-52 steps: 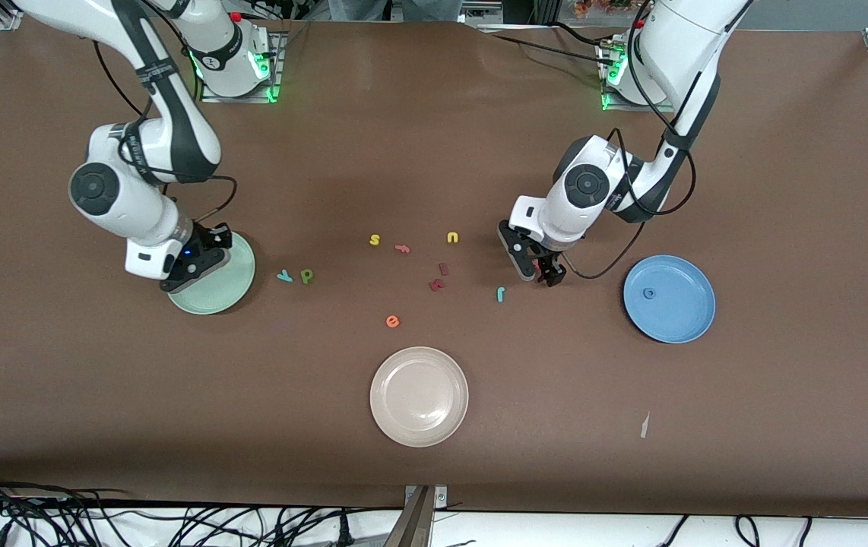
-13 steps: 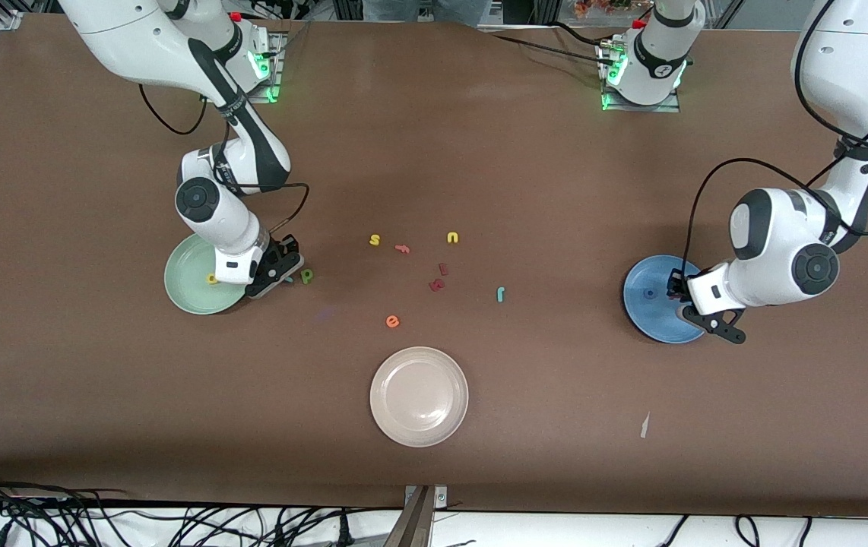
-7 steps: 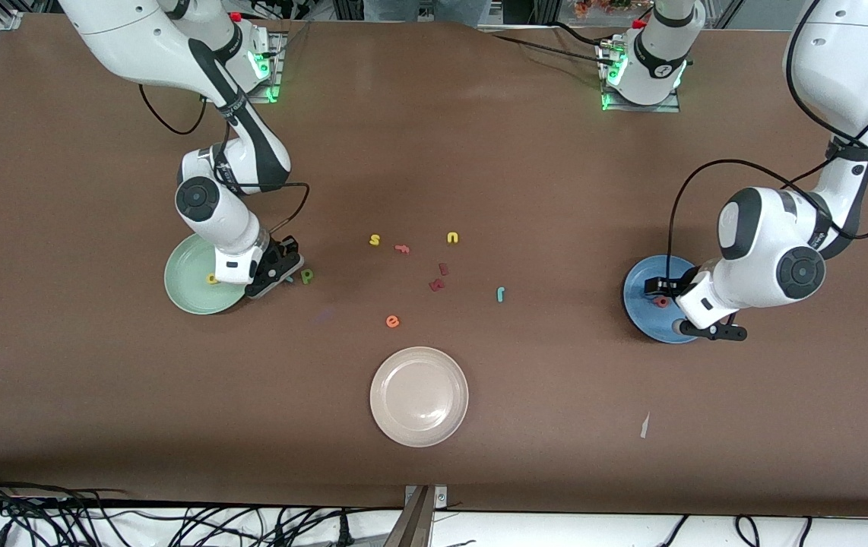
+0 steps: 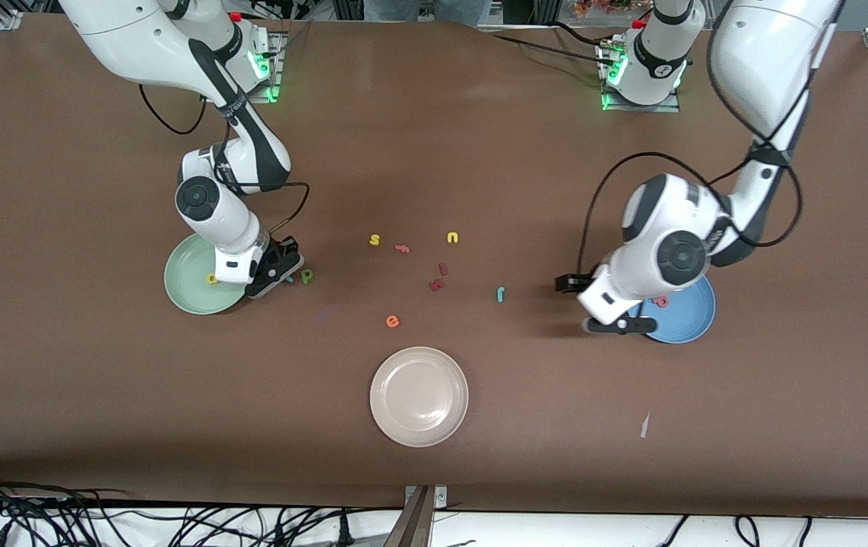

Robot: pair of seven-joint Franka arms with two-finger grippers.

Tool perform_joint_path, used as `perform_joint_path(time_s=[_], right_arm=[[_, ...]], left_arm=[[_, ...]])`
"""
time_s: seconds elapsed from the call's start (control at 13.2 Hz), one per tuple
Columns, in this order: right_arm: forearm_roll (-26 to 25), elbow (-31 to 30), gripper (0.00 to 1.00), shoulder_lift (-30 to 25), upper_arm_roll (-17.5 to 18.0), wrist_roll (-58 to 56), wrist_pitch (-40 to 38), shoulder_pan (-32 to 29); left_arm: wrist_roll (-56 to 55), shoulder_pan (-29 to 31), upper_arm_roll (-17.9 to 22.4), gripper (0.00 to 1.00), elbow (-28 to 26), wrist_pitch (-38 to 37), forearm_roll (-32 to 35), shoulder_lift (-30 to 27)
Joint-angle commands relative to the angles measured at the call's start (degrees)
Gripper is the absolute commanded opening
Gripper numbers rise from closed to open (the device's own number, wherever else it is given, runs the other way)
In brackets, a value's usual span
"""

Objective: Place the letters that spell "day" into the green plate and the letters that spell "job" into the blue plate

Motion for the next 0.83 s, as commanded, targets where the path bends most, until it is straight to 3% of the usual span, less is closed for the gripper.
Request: perform_joint_path(time_s=[0.0,0.23,0.53,0.61,0.68,0.76], right_arm=[[0.0,-0.5,0.15,-1.1,0.2,-1.0,0.5,-0.2],[0.0,0.5,0.15,-3.4,-0.1,-1.2,-3.1,-0.6],[-0.2,1.7,0.15,-5.9,-1.2,-6.7,-8.5,-5.2],[-0.3,1.7,0.16,-6.3,-1.2,-8.5,-10.0,-6.8],[-0.3,1.7,0.17,-6.7,-1.9,-10.4,-10.8,-8.1],[-0.3,1.7,0.26,-6.9,-3.5,-11.7,-11.6,-8.5]], left_arm=[[-5.4,-3.4,0.7,1.0,5.8,-1.0,-0.7,5.5],[-12.7,-8.7,1.2,1.0,12.3,-0.2,-0.2,11.2],[-13.4,-10.8,1.4,0.98,12.4,2.3,0.6,12.2],[-13.5,-11.7,1.4,0.96,12.3,2.4,3.7,12.6],[-14.0,-12.9,1.4,0.93,12.1,2.3,7.0,12.9],[-15.9,-13.3,1.4,0.91,12.1,2.4,8.7,13.4]])
